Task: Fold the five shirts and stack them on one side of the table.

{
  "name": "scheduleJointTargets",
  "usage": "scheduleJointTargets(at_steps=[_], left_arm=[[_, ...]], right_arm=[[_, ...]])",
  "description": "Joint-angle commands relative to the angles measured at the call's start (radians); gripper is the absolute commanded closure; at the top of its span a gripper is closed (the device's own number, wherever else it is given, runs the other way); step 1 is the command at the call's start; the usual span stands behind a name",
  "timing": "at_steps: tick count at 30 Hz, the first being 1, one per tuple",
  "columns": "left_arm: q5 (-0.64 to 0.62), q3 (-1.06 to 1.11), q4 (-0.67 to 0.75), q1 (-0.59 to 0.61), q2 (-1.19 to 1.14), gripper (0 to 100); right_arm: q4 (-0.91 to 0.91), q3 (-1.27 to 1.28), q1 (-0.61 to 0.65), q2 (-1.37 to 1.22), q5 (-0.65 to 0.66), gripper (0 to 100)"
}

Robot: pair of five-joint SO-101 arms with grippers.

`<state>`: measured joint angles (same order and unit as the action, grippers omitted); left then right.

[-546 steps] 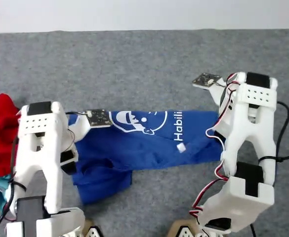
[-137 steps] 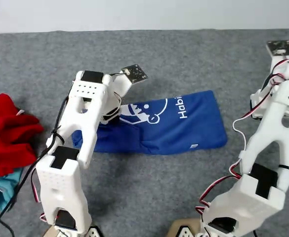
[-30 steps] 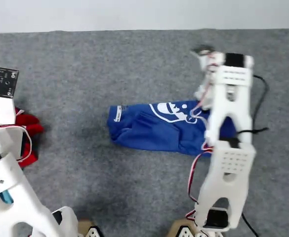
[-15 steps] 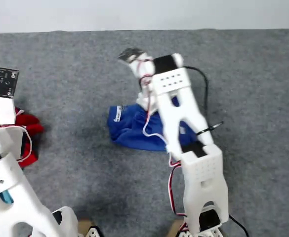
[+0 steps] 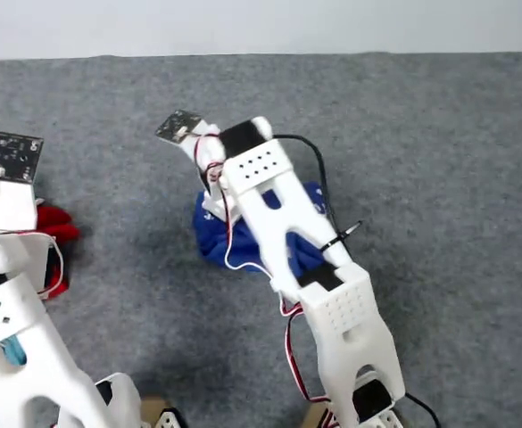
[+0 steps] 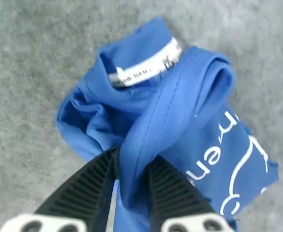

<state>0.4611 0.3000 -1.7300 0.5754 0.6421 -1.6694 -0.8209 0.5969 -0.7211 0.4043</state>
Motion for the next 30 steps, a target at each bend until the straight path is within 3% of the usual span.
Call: scheduleJointTargets(at_steps=[1,6,12,16,23,28,30], left_arm=[[0.006,0.002,-0.021,0.002,0.023,99],[0.006,0.002,-0.009,0.000,0.023,99],[0.006,0.002,-0.008,0.000,0.023,99],[0.006,0.002,-0.008,0.000,0.023,99],[0.006,0.002,-0.008,0.002,0.023,99],[0.006,0.002,-0.008,0.005,0.023,99],[0.006,0.002,-0.008,0.002,0.023,99]], right_arm=[[0.050,-0.057,0.027,-0.001,-0.014,99.0],[0.062,-0.057,0.068,-0.027,-0.009,98.3],[-0.015,-0.091,0.113,0.004,-0.018,77.0],[-0.108,-0.178,0.113,0.045,-0.043,73.4],[-0.128,-0.118,-0.012,0.159,-0.041,75.3],[-0.128,0.046,-0.111,0.208,0.043,99.0],[-0.128,0.110,-0.137,0.214,0.060,97.1]])
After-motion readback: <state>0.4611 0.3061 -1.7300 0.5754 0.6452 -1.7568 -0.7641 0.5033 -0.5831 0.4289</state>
